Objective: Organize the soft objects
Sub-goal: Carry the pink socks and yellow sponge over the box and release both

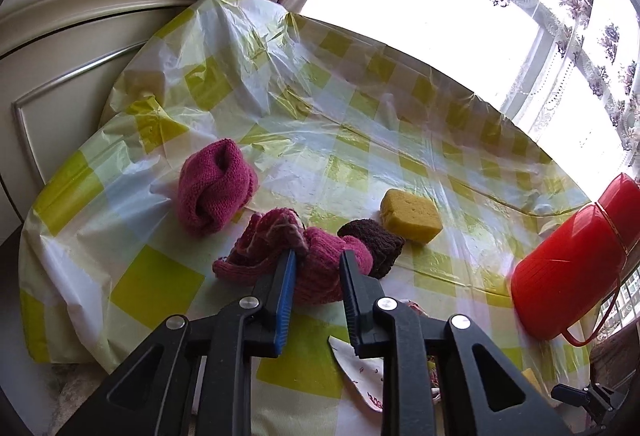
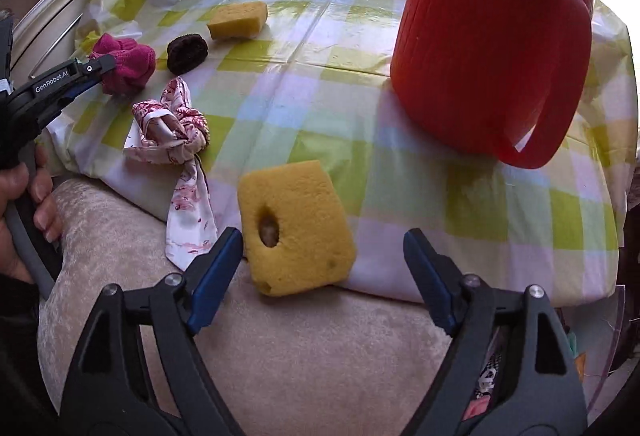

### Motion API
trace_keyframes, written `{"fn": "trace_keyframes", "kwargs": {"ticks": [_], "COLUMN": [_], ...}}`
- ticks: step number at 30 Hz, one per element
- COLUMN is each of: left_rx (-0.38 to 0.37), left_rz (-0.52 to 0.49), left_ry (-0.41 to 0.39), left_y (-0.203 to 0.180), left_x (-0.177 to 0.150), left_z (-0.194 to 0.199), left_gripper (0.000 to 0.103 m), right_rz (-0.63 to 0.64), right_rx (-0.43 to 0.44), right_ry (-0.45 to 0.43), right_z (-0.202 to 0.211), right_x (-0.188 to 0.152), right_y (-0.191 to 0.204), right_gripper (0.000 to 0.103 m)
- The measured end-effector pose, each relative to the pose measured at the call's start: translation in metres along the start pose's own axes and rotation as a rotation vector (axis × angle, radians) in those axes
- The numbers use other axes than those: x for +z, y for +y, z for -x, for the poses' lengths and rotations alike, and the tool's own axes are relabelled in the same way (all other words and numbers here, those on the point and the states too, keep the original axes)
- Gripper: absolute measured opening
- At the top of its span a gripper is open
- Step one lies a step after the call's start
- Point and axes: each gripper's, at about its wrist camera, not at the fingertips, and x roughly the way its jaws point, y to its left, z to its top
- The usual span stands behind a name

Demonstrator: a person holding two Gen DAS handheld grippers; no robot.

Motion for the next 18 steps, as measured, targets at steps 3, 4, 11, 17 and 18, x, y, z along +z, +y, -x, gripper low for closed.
{"fn": "trace_keyframes", "kwargs": {"ticks": [3,4,11,17,18], "left_rx": [-0.003,-0.005,-0.003,-0.002,-0.002], "left_rz": [-0.032,-0.037,0.0,0.007,0.006], "left_ry": [-0.008,-0.006,0.01,0.115,0.127], "left_y": [-0.009,-0.01,-0.002,-0.005,-0.006], "left_x": [-0.002,-0.003,-0.002,0.008,0.01], "left_z": [0.006,0.006,0.004,-0.025,-0.031], "left_gripper": [0.017,0.017,0.066,0.065,0.065], "right_rz": [-0.014,-0.019,0.017,-0.04,-0.054], "right_rx": [-0.011,-0.004,0.037,0.032,0.026], "right_ry": [-0.006,-0.015,0.021,-0.02,-0.032], "right_z": [0.001,0.001,-0.026,-0.021,-0.017], "right_x": [-0.003,-0.002,0.014,0.009,0.007], "right_y": [-0.009,-0.009,0.003,-0.007,-0.01], "right_gripper": [0.085,0.085,0.083,0.055,0.055]}}
